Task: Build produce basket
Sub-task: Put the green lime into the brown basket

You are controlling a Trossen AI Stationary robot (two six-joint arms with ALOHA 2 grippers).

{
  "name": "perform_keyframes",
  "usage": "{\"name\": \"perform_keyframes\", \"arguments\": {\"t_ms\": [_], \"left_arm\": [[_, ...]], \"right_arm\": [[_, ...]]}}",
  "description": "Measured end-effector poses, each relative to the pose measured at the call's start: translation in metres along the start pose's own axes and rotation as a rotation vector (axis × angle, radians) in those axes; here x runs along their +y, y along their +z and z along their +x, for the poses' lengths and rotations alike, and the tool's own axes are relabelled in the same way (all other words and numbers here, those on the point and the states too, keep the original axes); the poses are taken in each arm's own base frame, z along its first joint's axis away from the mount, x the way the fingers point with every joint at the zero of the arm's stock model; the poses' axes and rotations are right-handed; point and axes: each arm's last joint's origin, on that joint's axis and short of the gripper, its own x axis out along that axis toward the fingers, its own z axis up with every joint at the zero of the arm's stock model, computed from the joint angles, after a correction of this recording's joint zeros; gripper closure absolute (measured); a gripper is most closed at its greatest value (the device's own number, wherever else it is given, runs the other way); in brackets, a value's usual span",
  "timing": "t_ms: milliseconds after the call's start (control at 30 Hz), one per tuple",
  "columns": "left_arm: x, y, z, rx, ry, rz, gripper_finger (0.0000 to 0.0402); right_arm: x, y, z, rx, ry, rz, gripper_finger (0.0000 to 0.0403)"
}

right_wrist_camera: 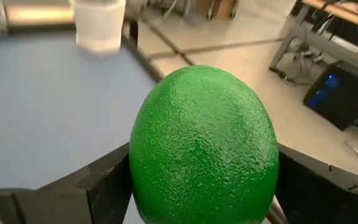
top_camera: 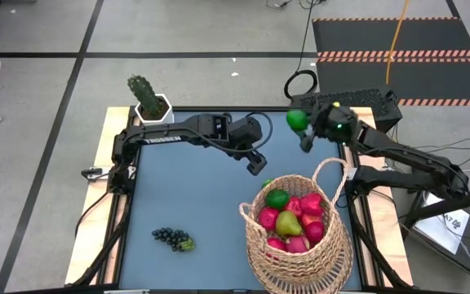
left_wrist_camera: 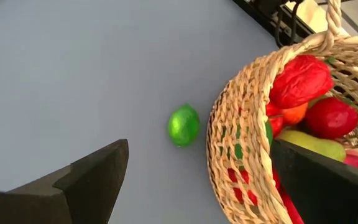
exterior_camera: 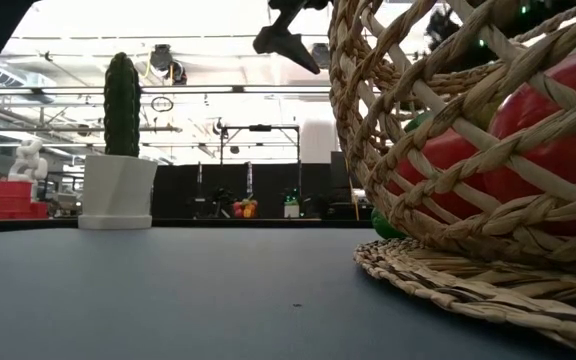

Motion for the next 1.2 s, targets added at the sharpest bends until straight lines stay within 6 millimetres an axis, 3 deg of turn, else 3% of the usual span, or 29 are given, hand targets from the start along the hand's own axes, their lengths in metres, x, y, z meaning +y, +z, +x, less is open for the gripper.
{"name": "perform_keyframes", "arguments": {"t_ms": [333, 500, 700, 900, 1200], "left_arm": [[0.000, 0.000, -0.001, -0.001, -0.002, 0.014, 0.0012], [-0.001, 0.001, -0.017, -0.044, 0.003, 0.026, 0.0012], [-0.002, 0.001, -0.041, -0.103, -0.006, 0.056, 0.0012], [-0.002, 0.001, -0.070, -0.159, -0.037, 0.089, 0.0012], [-0.001, 0.001, -0.093, -0.211, -0.061, 0.149, 0.0012]], "right_arm": [[-0.006, 0.045, -0.031, -0.174, 0.036, 0.393, 0.0083], [-0.001, 0.062, -0.054, -0.231, 0.171, 0.517, 0.0083], [0.010, 0.069, -0.075, -0.218, 0.452, 0.625, 0.0083], [0.022, 0.069, -0.084, -0.096, 0.711, 0.809, 0.0083], [0.039, 0.077, -0.092, -0.118, 0.854, 0.800, 0.0083]]}}
